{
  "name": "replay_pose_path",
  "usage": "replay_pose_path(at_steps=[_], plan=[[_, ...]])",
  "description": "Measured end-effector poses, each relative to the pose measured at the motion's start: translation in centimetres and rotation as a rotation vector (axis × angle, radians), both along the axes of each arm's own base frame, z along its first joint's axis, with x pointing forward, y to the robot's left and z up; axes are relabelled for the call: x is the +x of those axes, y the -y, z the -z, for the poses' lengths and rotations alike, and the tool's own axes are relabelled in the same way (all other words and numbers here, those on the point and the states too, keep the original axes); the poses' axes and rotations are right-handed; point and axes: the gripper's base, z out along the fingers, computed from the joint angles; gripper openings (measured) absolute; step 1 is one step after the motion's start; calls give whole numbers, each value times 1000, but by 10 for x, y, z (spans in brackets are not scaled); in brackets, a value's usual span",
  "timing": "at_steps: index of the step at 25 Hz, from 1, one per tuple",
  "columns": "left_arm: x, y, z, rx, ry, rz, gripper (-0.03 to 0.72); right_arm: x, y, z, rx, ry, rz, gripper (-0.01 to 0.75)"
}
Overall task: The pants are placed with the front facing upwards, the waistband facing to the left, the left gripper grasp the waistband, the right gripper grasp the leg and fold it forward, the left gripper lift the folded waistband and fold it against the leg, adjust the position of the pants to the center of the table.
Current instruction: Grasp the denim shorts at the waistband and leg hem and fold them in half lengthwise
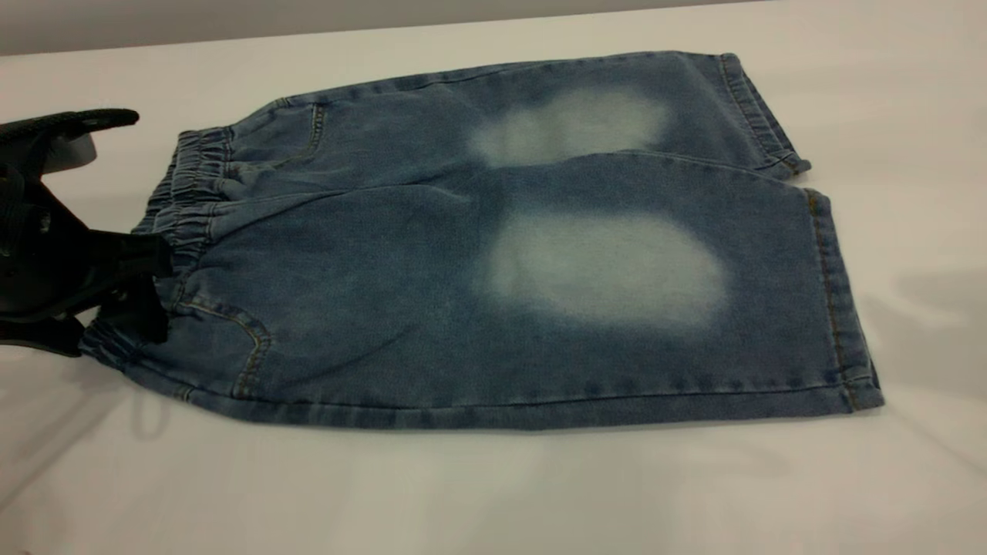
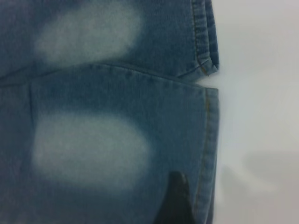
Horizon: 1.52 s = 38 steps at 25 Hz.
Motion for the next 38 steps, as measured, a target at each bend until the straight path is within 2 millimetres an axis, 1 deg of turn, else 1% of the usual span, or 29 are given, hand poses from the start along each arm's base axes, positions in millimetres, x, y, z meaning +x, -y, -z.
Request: replay_pose_path(at_steps=[3, 5, 9, 11, 16, 20, 24, 28, 31, 34, 38], plan=[[0, 0, 0, 0, 4, -2, 454, 0, 0, 0, 0, 0, 0, 532], [1, 0, 0, -6, 6, -18, 386, 0, 0, 0, 0, 0, 0, 532], [1, 1, 1, -10, 14, -31, 213, 0, 0, 0, 1, -1, 0, 532], [1, 1, 1, -10, 14, -31, 172, 0, 0, 0, 2, -1, 1, 532], [4, 1, -1, -10, -2, -25, 172, 2, -1, 3, 15, -16, 0, 532], [8, 2, -5, -11, -38, -11, 172, 9, -5, 17, 32, -68, -29, 532], [7, 2, -11, -13, -43, -10, 169, 20, -11, 39, 57, -143, -70, 532], [9, 2, -21, -16, -8, -9, 162, 28, -17, 64, 89, -225, -115, 532], [9, 2, -23, -16, -1, -7, 156, 33, -21, 83, 120, -285, -147, 532], [10, 2, -23, -16, 0, -7, 155, 35, -25, 104, 147, -352, -170, 532], [10, 2, -23, -16, 3, -8, 153, 27, -25, 132, 145, -448, -184, 532]])
